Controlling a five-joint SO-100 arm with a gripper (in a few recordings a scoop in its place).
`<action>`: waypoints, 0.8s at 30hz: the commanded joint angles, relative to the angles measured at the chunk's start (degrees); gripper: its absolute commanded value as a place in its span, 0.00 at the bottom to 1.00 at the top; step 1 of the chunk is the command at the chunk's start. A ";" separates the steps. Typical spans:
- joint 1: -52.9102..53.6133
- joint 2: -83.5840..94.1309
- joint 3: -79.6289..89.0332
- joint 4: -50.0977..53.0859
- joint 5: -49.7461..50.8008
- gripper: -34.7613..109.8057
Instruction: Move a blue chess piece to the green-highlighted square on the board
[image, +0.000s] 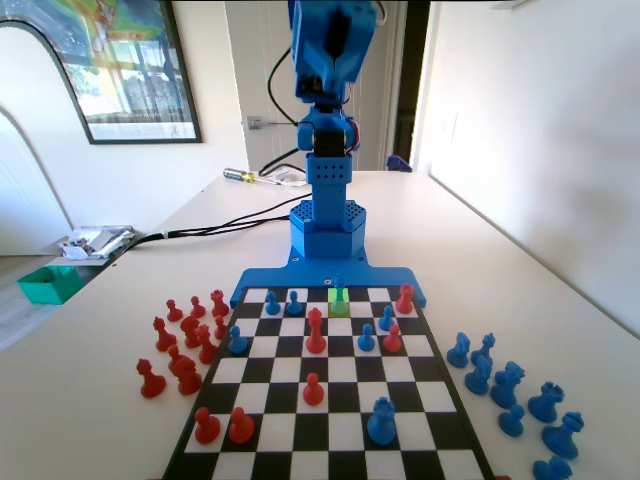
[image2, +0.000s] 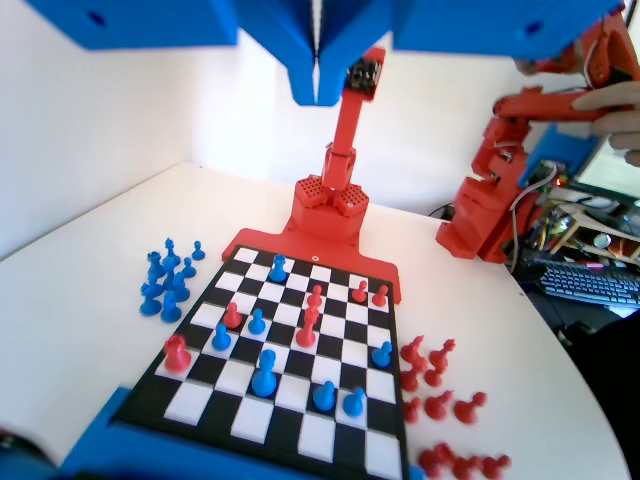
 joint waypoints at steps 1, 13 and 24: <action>-1.23 -8.53 -9.40 3.34 -4.66 0.26; 1.76 -32.70 -14.59 -5.01 -18.72 0.25; -1.14 -53.26 -8.96 -7.56 -36.74 0.26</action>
